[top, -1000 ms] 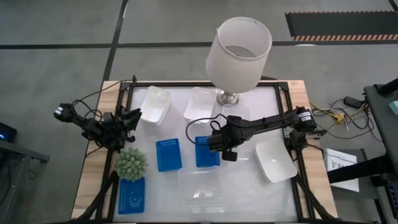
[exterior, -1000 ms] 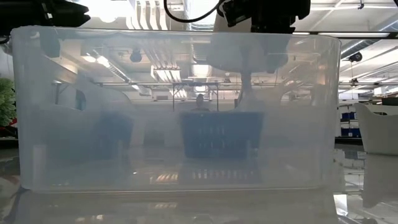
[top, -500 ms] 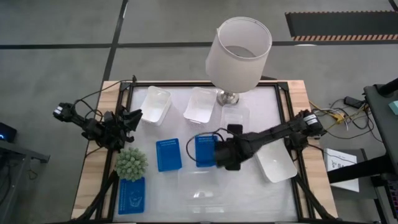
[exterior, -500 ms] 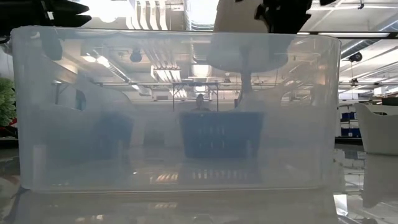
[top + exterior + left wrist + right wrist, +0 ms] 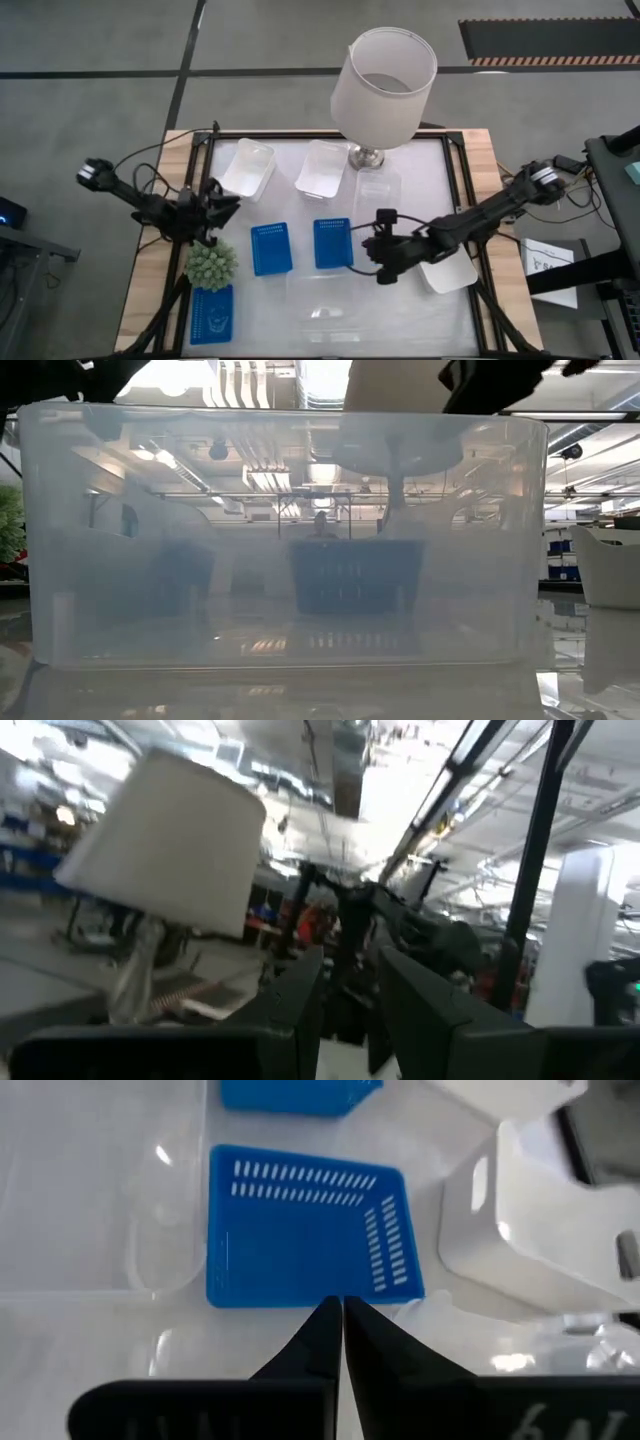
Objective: Stack baskets by color
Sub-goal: Stack the right blue bin on the middle blue bin
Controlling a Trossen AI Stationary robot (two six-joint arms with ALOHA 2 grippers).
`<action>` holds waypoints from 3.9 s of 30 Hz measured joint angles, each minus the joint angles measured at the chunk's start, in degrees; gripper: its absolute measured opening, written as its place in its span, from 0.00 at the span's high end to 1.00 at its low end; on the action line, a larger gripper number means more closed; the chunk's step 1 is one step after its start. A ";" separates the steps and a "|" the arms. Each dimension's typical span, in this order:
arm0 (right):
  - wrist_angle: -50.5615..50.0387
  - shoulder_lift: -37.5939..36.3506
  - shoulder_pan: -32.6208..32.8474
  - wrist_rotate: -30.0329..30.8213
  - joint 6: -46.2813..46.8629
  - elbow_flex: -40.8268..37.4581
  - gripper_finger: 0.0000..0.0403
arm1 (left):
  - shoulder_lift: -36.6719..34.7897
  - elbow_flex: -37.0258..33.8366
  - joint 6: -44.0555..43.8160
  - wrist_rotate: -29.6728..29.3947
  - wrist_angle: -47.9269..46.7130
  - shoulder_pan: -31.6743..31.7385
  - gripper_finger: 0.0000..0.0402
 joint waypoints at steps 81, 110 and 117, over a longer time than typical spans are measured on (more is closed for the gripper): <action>50.14 -47.79 -9.51 -10.86 -26.73 -48.87 0.98 | 78.32 82.38 25.77 26.49 -102.18 14.91 0.63; 49.35 -47.79 -9.51 -10.47 -28.18 -48.87 0.98 | 80.44 75.32 40.77 27.69 -90.45 15.54 0.63; 49.35 -47.79 -9.51 -10.45 -28.13 -48.87 0.98 | 80.44 74.90 42.09 27.67 -87.92 15.66 0.63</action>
